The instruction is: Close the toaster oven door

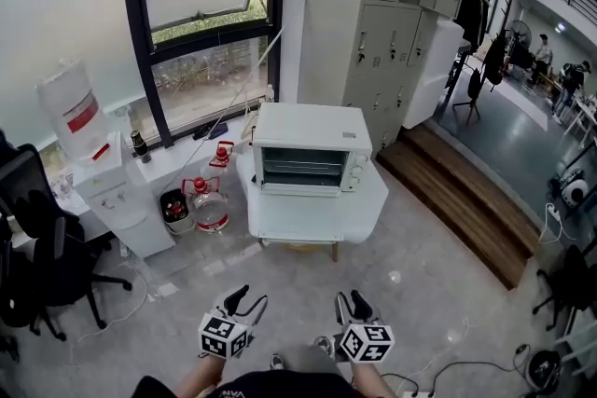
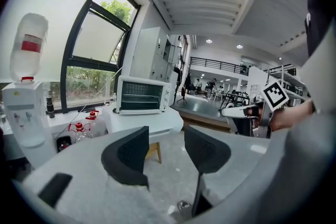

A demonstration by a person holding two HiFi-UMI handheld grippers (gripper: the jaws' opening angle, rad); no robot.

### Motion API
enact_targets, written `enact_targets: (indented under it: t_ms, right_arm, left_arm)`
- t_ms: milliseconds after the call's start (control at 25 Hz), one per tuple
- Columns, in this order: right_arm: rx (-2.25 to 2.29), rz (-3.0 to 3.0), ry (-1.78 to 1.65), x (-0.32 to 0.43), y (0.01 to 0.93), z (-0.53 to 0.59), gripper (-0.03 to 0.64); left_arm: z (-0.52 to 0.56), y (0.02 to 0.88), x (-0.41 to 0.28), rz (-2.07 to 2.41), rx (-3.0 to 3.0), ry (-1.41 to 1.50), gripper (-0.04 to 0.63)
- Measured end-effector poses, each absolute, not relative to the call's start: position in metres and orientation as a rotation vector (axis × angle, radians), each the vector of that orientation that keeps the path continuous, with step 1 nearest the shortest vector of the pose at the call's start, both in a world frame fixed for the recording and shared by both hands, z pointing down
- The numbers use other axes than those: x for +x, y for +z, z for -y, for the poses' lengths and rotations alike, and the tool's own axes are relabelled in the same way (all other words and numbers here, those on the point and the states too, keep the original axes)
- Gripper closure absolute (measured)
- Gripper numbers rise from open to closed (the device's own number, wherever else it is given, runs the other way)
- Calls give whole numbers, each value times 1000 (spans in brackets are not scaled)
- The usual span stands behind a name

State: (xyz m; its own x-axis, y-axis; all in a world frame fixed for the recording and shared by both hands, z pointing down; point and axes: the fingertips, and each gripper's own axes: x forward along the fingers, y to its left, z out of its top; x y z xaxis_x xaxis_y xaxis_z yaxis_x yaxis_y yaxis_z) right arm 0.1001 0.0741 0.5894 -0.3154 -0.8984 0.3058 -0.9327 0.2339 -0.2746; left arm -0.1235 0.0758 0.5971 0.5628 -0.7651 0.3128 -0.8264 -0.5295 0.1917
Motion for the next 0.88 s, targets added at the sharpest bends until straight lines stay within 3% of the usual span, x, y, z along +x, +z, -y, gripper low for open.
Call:
enact_targets:
  t_ms: [880]
  right_arm:
    - [1727,2222,621,134,691,79,479]
  left_arm:
    - [52,647,-132,1490,2377,355,390]
